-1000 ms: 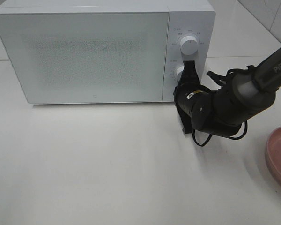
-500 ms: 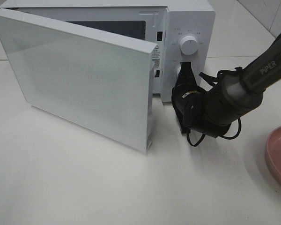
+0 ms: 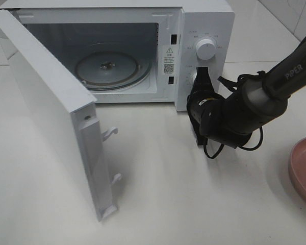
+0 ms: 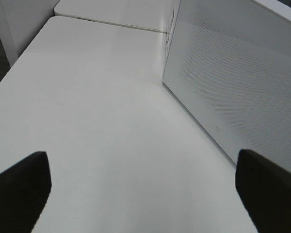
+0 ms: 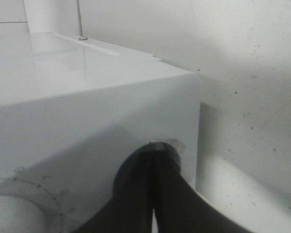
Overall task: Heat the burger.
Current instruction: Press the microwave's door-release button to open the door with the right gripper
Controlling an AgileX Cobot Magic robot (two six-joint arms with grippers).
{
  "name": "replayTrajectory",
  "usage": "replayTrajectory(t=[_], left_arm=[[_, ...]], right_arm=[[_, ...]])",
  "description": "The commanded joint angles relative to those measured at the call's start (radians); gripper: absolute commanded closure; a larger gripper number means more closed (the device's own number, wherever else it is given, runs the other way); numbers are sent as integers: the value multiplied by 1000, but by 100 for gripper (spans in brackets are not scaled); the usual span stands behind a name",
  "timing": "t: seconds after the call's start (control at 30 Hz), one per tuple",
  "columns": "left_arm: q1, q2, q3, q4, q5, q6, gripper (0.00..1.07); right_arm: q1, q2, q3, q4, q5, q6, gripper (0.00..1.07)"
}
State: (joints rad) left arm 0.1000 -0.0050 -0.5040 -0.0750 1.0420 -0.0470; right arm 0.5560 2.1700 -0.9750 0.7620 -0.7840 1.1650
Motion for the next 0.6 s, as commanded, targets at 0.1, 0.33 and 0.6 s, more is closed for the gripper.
replayTrajectory(t=[0.1,0.33,0.6], left_arm=[[3,-21,2,-3,-10,0,9],[3,-21,2,-3,-10,0,9],[3,-21,2,-3,-10,0,9]], right_arm=[[-44,-64,-21,-104,-151,10,107],[-44,-102,35,-174,28,12,107],[-44,-144,86,-221,127,6,107]])
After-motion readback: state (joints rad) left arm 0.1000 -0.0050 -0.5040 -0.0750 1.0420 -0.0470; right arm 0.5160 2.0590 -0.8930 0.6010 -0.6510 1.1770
